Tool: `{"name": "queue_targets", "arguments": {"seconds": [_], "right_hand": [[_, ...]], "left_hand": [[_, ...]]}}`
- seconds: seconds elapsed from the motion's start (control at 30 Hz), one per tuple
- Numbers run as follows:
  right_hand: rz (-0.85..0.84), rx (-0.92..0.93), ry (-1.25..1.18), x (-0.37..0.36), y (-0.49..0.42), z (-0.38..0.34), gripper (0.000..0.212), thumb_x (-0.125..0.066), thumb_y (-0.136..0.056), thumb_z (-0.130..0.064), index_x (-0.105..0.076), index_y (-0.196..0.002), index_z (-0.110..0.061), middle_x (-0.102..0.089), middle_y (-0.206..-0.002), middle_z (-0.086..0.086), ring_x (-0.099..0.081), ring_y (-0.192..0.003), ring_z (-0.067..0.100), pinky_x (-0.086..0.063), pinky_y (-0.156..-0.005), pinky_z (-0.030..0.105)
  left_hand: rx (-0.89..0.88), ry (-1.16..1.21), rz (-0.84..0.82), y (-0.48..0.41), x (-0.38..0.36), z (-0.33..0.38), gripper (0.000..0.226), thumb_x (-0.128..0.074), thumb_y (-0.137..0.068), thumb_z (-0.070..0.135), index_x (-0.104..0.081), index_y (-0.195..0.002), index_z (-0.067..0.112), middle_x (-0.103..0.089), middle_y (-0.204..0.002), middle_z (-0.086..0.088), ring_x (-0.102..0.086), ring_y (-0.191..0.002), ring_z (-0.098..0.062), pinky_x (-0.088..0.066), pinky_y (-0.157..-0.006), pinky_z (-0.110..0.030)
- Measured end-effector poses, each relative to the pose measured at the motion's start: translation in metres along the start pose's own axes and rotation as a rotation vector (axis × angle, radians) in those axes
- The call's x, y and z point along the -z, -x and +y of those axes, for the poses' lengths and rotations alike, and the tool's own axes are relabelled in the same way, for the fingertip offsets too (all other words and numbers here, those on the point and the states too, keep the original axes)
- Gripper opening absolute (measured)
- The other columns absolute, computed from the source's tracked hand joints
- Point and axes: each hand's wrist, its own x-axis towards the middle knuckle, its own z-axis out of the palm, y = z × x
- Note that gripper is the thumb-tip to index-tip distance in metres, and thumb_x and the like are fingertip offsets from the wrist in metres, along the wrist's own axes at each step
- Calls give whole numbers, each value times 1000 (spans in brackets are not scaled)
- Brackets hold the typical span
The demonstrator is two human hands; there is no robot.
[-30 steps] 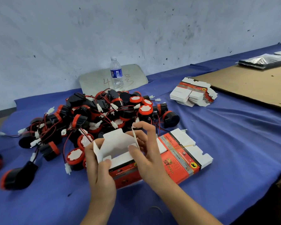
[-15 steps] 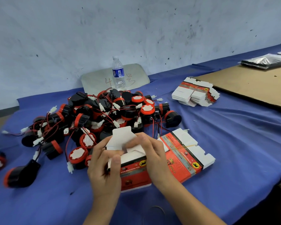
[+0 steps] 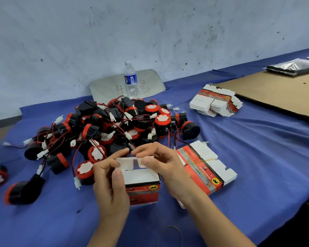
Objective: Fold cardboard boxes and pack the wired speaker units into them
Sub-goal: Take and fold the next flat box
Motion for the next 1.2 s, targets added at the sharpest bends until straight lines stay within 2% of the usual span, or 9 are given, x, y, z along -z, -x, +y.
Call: {"name": "queue_targets", "arguments": {"seconds": [0.1,0.17,0.37,0.57,0.8,0.87,0.97,1.1,1.2], "right_hand": [[-57,-27,32,-1,1,3,12,-72,-74,-19,-62,-68,-18,-67,-105,4,-62,-95,14,-48,-77,26],[-112,-80,21,0,1,3,8,-69,-78,-10,-63,-80,-15,-66,-109,3,-61,-96,14,-50,-78,25],[-229,-270,115,6,-1,-4,46,-68,-78,-11,-59,-122,-16,-66,-115,10,-64,-95,11,-52,-81,25],[-235,-232,182,8,0,-2,39,-65,-83,-3,-64,-113,-29,-65,-116,16,-64,-89,10,-51,-78,24],[-194,-237,108,5,-2,1,38,-50,-83,-3,-67,-113,-17,-69,-103,-3,-62,-93,6,-48,-78,16],[-161,-262,-20,7,-3,1,34,-48,-82,-10,-68,-109,-12,-70,-104,1,-64,-95,10,-49,-77,18],[-136,-261,-119,10,-3,-1,30,-55,-82,-11,-67,-109,-6,-68,-112,13,-65,-100,20,-51,-79,23],[40,-43,-2,5,-2,0,34,-59,-79,-6,-65,-112,-11,-67,-116,9,-62,-97,14,-48,-81,23],[145,247,364,3,1,6,58,-63,-80,-2,-49,-133,-21,-54,-133,-5,-57,-113,15,-48,-90,28]], "left_hand": [[-15,17,-8,-1,1,-1,11,-40,-92,38,-47,-99,44,-65,-120,7,-65,-98,-14,-52,-71,-22],[-34,21,-30,-3,2,-2,13,-39,-93,41,-46,-104,46,-64,-121,6,-64,-104,-19,-53,-78,-28],[-85,0,-103,-5,4,-4,33,-38,-95,60,-50,-118,40,-63,-127,0,-60,-117,-25,-51,-90,-40],[-40,-57,-138,-5,5,-5,40,-32,-97,60,-51,-126,40,-62,-130,6,-57,-121,-17,-48,-96,-31],[-63,-65,-142,-4,7,-9,36,-30,-98,40,-53,-126,36,-62,-127,7,-57,-120,-16,-46,-94,-26],[-95,-83,-136,-3,6,-9,40,-27,-95,31,-54,-126,32,-61,-125,9,-58,-115,-10,-45,-90,-17],[-63,-66,-96,-4,6,-10,41,-27,-95,36,-55,-124,37,-60,-123,3,-58,-112,-16,-45,-90,-22],[108,-465,137,-19,27,-20,31,-35,-96,44,-58,-113,34,-58,-113,17,-50,-113,-18,-40,-94,-41],[469,-926,87,-26,50,-41,36,-50,-96,41,-54,-124,20,-46,-135,-5,-39,-126,-33,-29,-102,-54]]}}
